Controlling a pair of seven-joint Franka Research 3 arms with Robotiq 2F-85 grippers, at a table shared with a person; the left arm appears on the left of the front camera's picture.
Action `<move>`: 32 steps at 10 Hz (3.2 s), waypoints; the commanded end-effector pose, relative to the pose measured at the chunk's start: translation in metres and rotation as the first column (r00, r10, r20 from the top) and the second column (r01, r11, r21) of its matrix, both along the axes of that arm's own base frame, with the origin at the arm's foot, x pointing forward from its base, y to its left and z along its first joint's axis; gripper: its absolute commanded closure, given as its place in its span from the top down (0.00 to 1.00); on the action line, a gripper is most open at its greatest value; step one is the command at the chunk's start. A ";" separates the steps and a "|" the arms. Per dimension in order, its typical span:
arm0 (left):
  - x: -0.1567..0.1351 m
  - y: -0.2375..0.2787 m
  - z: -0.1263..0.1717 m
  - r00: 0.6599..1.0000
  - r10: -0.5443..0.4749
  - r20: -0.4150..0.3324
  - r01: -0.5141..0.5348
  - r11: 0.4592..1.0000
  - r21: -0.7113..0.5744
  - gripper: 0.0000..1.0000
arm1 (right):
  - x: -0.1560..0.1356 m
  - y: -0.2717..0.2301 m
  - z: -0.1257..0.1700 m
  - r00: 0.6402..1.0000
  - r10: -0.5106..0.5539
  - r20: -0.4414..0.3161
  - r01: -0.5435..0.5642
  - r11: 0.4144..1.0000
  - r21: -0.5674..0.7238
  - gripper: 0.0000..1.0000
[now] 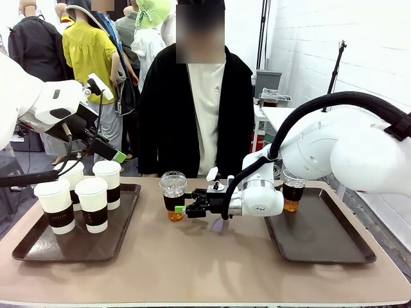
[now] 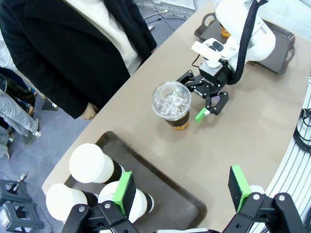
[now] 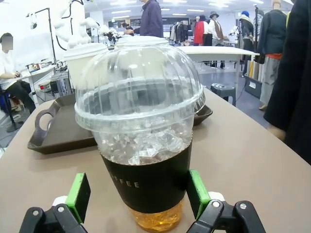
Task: Distribute the coffee onto the tray.
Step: Pick up another iced Americano from the middle of the table and place it on the right Handle tray.
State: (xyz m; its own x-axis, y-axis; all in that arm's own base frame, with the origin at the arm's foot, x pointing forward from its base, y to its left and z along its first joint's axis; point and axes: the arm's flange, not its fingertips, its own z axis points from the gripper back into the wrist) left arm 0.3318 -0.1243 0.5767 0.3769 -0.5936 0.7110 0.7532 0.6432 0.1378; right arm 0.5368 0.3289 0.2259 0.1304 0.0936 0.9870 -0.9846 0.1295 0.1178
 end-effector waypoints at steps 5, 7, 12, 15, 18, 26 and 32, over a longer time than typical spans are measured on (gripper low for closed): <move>0.001 0.000 -0.001 1.000 0.000 -0.002 0.000 1.000 -0.003 1.00 | 0.006 0.022 -0.008 0.998 -0.060 -0.020 0.061 0.997 0.047 1.00; 0.001 0.000 -0.001 1.000 0.000 -0.002 0.000 1.000 -0.003 1.00 | 0.007 0.026 -0.008 0.997 -0.068 -0.022 0.069 0.997 0.044 1.00; 0.001 0.000 -0.001 1.000 0.000 -0.002 0.000 1.000 -0.003 1.00 | 0.012 0.034 -0.009 0.997 -0.082 -0.018 0.082 0.996 0.034 1.00; 0.001 0.000 -0.001 1.000 0.000 -0.002 0.000 1.000 -0.003 1.00 | 0.013 0.034 -0.008 0.995 -0.096 -0.001 0.096 0.993 0.068 0.67; 0.001 0.000 -0.001 1.000 0.000 -0.002 0.000 1.000 -0.003 1.00 | 0.013 0.030 -0.005 0.992 -0.122 -0.011 0.122 0.989 0.084 0.67; 0.001 0.000 -0.001 1.000 0.000 -0.002 0.000 1.000 -0.003 1.00 | -0.008 -0.051 0.101 0.996 -0.091 0.005 0.090 0.991 0.099 0.67; 0.001 0.000 -0.001 1.000 0.000 -0.002 0.000 1.000 -0.003 1.00 | -0.052 -0.165 0.141 0.995 -0.097 0.021 0.095 0.993 0.070 0.67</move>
State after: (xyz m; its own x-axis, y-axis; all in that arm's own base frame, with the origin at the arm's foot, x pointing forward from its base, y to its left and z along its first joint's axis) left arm 0.3318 -0.1243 0.5769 0.3769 -0.5935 0.7112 0.7530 0.6434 0.1379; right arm 0.4921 0.1684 0.3595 0.1029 0.0392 0.9939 -0.9697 0.2267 0.0914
